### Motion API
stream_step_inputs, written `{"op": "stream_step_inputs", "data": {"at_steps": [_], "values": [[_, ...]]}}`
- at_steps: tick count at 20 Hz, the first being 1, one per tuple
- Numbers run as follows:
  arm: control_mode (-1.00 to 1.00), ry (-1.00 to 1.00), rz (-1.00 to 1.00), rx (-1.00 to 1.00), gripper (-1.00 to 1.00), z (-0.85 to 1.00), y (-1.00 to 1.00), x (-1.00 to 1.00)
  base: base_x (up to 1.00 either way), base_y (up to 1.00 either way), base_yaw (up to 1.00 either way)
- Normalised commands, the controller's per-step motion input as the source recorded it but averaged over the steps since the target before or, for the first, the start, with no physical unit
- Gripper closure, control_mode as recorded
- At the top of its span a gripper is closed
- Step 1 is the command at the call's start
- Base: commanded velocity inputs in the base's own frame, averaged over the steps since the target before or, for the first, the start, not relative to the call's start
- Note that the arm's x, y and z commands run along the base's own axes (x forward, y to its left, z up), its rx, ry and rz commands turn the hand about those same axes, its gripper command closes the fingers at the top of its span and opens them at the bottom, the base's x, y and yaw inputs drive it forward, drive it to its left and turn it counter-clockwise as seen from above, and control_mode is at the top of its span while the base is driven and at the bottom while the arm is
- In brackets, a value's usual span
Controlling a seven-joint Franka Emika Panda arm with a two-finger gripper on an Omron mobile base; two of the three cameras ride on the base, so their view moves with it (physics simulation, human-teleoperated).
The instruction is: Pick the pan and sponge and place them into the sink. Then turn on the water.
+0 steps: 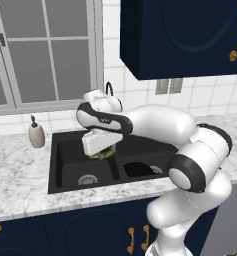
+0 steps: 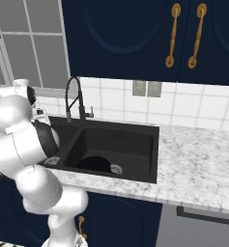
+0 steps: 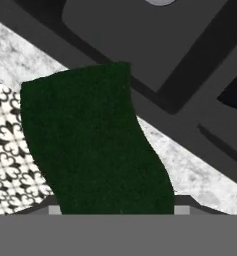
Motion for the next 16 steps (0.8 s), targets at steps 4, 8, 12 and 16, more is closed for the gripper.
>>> {"op": "stream_step_inputs", "data": {"at_steps": [4, 8, 12, 16], "values": [[-1.00, 0.03, 0.00, 0.00, 1.00, 0.24, -1.00, -0.08, 0.00, 0.00, 0.00], [-1.00, 0.00, 0.00, 0.00, 1.00, 0.13, -1.00, -0.06, 0.00, 0.00, 0.00], [-1.00, 0.00, 0.03, 0.00, 1.00, 0.02, -1.00, -0.14, 0.00, 0.00, 0.00], [-1.00, -0.01, 0.02, 0.00, 1.00, -0.01, -1.00, 0.02, 0.00, 0.00, 0.00]]}}
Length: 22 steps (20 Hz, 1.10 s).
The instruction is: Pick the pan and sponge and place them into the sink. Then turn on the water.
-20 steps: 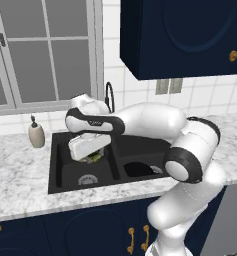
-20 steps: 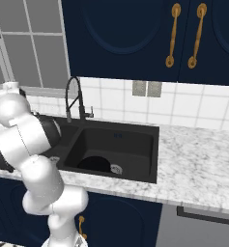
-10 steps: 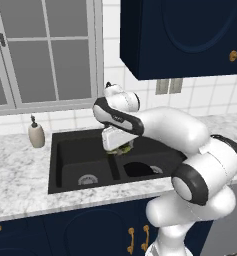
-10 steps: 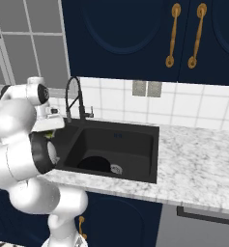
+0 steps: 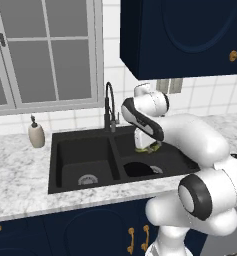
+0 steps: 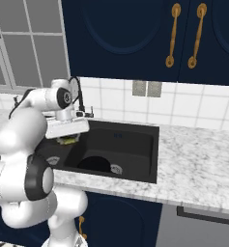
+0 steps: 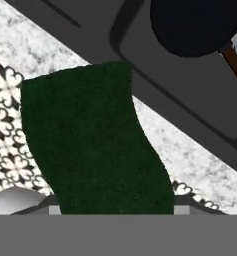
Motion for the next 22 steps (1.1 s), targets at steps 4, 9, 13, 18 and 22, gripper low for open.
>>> {"op": "stream_step_inputs", "data": {"at_steps": [4, 9, 13, 18, 22], "values": [[-1.00, 0.00, 0.00, 0.00, 1.00, -0.16, -1.00, 0.35, 0.00, 0.00, 0.00], [-1.00, -0.10, 0.09, 0.07, 1.00, -0.45, -0.87, 0.47, 0.00, 0.00, 0.00], [-1.00, -0.17, 0.14, 0.04, 1.00, -0.72, -0.61, 0.63, 0.00, 0.00, 0.00], [-1.00, -0.15, 0.13, 0.01, 1.00, -0.85, -0.28, 0.65, 0.00, 0.00, 0.00], [-1.00, -0.10, 0.15, 0.00, 1.00, -0.89, -0.15, 0.37, 0.00, 0.00, 0.00]]}}
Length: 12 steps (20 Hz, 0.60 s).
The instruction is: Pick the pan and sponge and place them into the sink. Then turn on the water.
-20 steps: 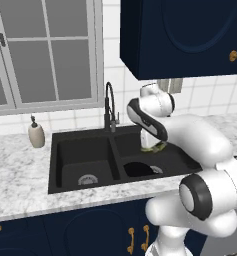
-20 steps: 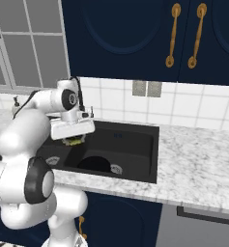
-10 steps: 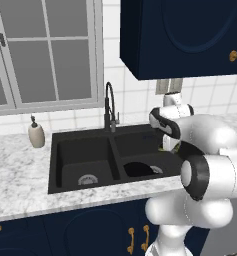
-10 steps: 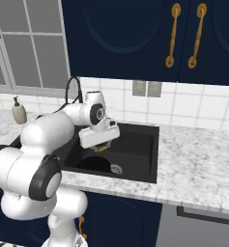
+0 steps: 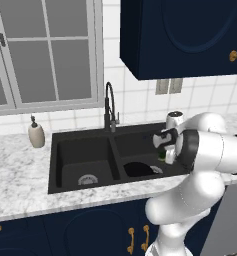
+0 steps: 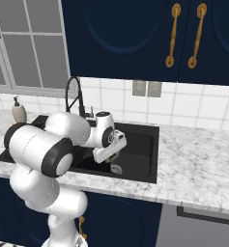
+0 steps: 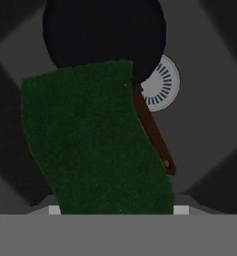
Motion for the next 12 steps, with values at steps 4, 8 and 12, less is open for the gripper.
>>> {"op": "stream_step_inputs", "data": {"at_steps": [4, 8, 12], "values": [[-1.00, -0.01, 0.10, 0.00, 1.00, -0.48, 0.00, 0.18, 0.00, 0.00, 0.00], [-1.00, 0.05, 0.00, 0.00, 1.00, -0.04, -0.01, 0.02, 0.00, 0.00, 0.00], [-1.00, 0.12, 0.00, 0.00, 1.00, -0.11, 0.00, 0.15, 0.00, 0.00, 0.00]]}}
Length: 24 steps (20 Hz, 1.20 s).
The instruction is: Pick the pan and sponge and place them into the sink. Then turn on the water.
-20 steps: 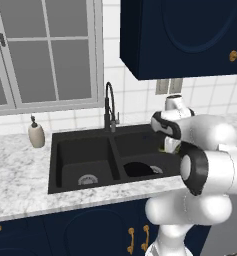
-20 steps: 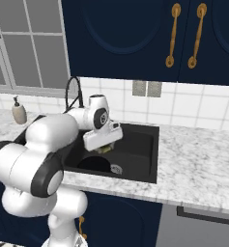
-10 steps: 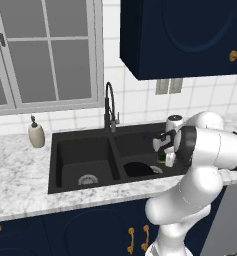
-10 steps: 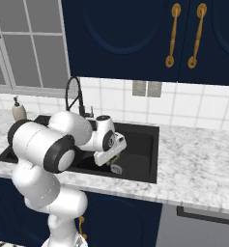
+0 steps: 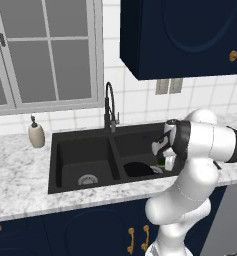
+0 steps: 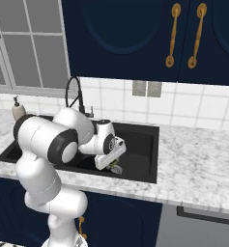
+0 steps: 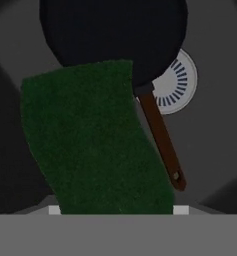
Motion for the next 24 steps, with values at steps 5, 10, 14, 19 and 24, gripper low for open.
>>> {"op": "stream_step_inputs", "data": {"at_steps": [5, 10, 14, 19, 24], "values": [[-1.00, 0.16, 0.00, 0.00, 1.00, -0.23, 0.00, 0.39, 0.00, 0.00, 0.00], [-1.00, 0.12, 0.00, 0.06, 1.00, -0.23, 0.00, 0.50, 0.00, 0.00, 0.00], [-1.00, 0.03, 0.00, 0.07, 1.00, -0.25, 0.00, 0.34, 0.00, 0.00, 0.00], [-1.00, 0.00, 0.00, 0.03, 1.00, -0.27, 0.00, 0.22, 0.00, 0.00, 0.00], [-1.00, 0.00, 0.00, 0.00, 1.00, -0.32, 0.00, 0.14, 0.00, 0.00, 0.00]]}}
